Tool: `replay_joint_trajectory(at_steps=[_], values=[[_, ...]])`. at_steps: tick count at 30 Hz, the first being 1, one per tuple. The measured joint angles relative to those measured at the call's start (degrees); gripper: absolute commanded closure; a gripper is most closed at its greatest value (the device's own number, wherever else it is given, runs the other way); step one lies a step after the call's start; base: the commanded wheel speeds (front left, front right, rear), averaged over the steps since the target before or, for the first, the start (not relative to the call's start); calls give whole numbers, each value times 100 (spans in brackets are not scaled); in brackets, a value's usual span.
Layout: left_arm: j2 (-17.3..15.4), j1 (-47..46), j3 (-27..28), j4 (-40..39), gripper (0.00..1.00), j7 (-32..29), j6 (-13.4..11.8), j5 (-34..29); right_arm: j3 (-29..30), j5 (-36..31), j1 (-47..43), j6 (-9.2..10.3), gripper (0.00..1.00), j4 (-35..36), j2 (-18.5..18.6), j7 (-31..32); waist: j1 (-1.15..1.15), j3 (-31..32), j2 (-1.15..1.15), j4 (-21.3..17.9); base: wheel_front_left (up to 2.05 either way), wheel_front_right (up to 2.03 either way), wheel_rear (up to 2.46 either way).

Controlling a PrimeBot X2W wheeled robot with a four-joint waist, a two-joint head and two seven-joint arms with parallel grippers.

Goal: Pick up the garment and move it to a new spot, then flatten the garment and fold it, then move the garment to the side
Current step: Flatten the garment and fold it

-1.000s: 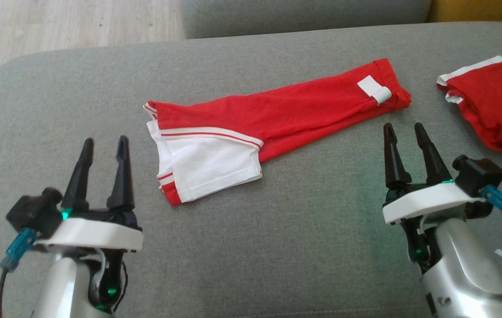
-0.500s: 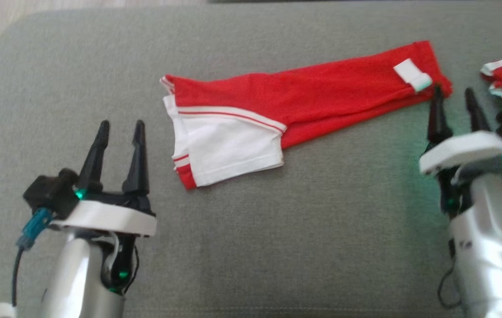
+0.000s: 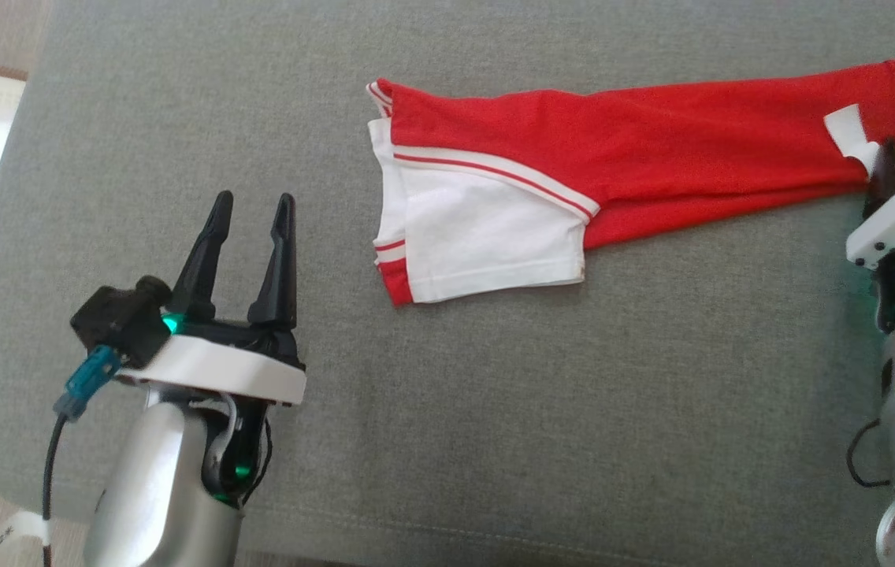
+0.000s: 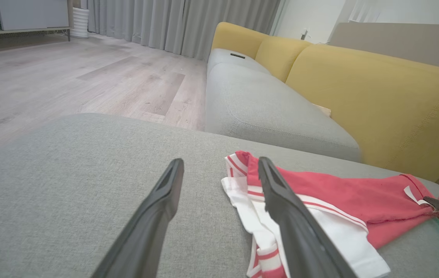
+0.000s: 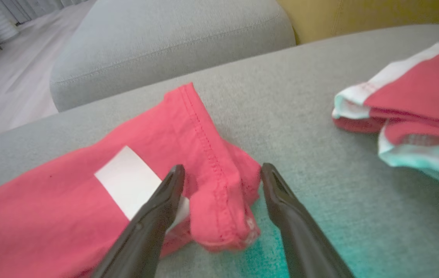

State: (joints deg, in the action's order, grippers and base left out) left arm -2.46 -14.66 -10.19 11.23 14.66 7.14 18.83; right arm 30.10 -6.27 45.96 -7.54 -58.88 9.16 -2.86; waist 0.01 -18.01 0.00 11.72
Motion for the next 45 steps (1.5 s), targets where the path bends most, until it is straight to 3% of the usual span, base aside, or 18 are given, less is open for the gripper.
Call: replay_joint_trajectory(at_steps=[9,10,11,19,28,36,45], values=[[1,-76,10,10,0,0,0,0,398,-323,521,0,0,-624,5,350,0,-146,0,21,0,0,0],[2,-109,7,10,0,0,0,0,379,-322,576,1,67,-694,5,383,0,-153,0,13,0,0,0],[2,-137,-1,10,0,0,0,1,352,-301,638,0,100,-757,14,388,0,-158,0,4,0,0,0],[9,-199,13,52,0,0,0,56,-37,32,771,0,100,-1158,145,274,0,-53,0,-159,0,0,0],[10,-62,26,118,0,0,0,57,-238,967,561,0,100,-1279,218,-115,-1,326,0,-396,0,0,0],[7,286,19,178,0,0,0,58,-433,1738,-373,0,100,-1000,94,-276,-1,747,0,-621,0,0,0],[-1,542,-1,189,0,-1,0,101,-597,2094,-1108,0,100,-380,27,-302,-1,1080,0,-728,0,0,0]])
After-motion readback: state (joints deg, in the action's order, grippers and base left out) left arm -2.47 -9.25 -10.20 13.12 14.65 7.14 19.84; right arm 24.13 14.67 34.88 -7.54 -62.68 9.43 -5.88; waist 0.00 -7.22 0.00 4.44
